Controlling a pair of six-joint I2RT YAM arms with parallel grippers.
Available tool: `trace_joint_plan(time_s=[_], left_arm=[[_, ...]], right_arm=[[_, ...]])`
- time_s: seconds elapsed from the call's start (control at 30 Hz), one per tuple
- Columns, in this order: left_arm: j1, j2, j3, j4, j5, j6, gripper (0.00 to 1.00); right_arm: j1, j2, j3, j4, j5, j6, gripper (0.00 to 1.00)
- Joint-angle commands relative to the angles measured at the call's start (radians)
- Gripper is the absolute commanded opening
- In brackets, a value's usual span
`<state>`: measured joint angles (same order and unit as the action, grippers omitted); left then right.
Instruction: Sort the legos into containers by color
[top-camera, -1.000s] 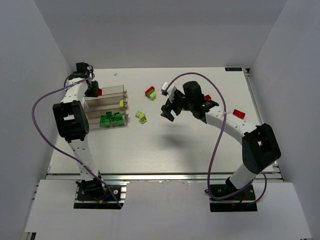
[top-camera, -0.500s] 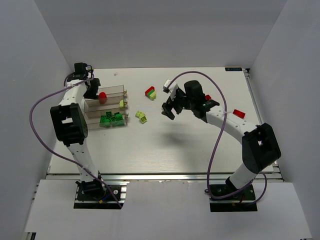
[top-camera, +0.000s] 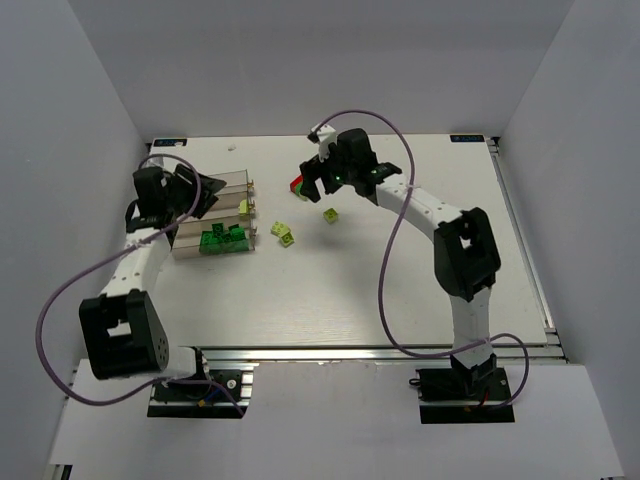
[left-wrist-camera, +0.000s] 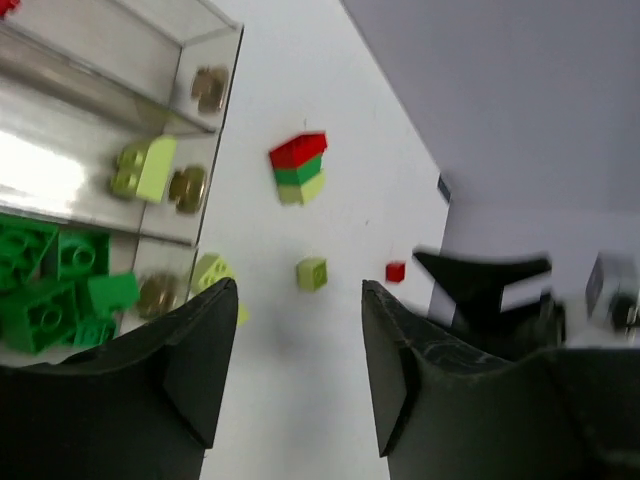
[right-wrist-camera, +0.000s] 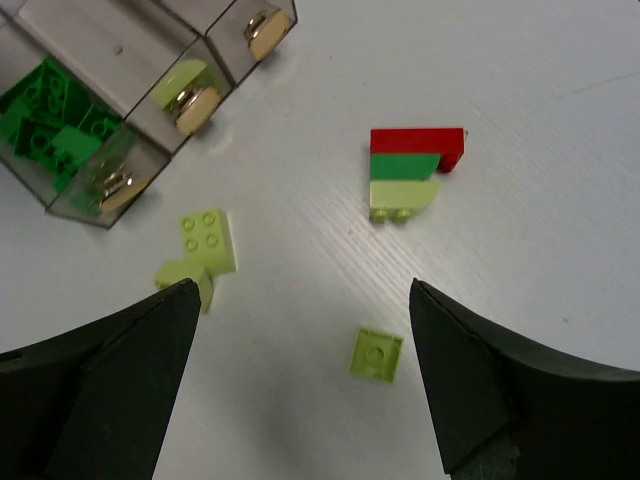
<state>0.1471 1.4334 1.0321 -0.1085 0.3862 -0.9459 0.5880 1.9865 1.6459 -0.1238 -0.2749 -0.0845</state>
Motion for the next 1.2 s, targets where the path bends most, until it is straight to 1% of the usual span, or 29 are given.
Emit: trace_joint_plan(time_s=[0.0, 0.1, 0.13, 0.2, 0.23, 0.27, 0.4, 0.5, 0.67, 0.77, 0.87, 1.17], left_arm=[[0.0, -0.128, -0.11, 0.069, 0.12, 0.125, 0.63], [0.002, -0.24, -0.164, 0.017, 0.109, 0.171, 0.64], [0.002, -0.295, -0.202, 0.012, 0.1, 0.17, 0.64], [0.0, -0.352, -0.236, 0.001, 0.082, 0.165, 0.64], [0.002, -0.379, -0.247, -0.011, 0.068, 0.165, 0.68], [0.0, -0.428, -0.26, -0.038, 0.033, 0.165, 0.7], [0.002, -0.496, -0.261, -0.108, -0.009, 0.185, 0.74], [0.0, -0.516, -0.245, -0.163, -0.021, 0.2, 0.74], [0.002, -0.548, -0.251, -0.203, -0.033, 0.193, 0.74], [0.002, -0.556, -0.254, -0.217, -0.038, 0.193, 0.74], [0.0, -0.554, -0.247, -0.227, -0.043, 0.197, 0.74], [0.002, -0.55, -0.23, -0.24, -0.046, 0.193, 0.75]], right_arm=[[-0.004, 0.089, 0.144, -0.067, 0.043, 0.059, 0.89], [-0.005, 0.175, 0.201, -0.057, 0.032, 0.043, 0.89], [-0.004, 0.233, 0.265, -0.066, 0.043, 0.046, 0.89], [-0.005, 0.294, 0.345, -0.097, 0.057, 0.057, 0.89], [-0.007, 0.339, 0.398, -0.108, 0.063, 0.057, 0.89], [-0.007, 0.354, 0.414, -0.105, 0.072, 0.057, 0.89], [-0.007, 0.422, 0.445, -0.053, 0.092, 0.042, 0.89], [-0.008, 0.472, 0.494, -0.048, 0.149, 0.063, 0.89], [-0.008, 0.5, 0.499, -0.027, 0.146, 0.071, 0.89], [-0.007, 0.532, 0.532, -0.016, 0.149, 0.068, 0.89], [-0.007, 0.557, 0.561, -0.017, 0.137, 0.065, 0.87], [-0.004, 0.584, 0.555, -0.005, 0.135, 0.043, 0.79]])
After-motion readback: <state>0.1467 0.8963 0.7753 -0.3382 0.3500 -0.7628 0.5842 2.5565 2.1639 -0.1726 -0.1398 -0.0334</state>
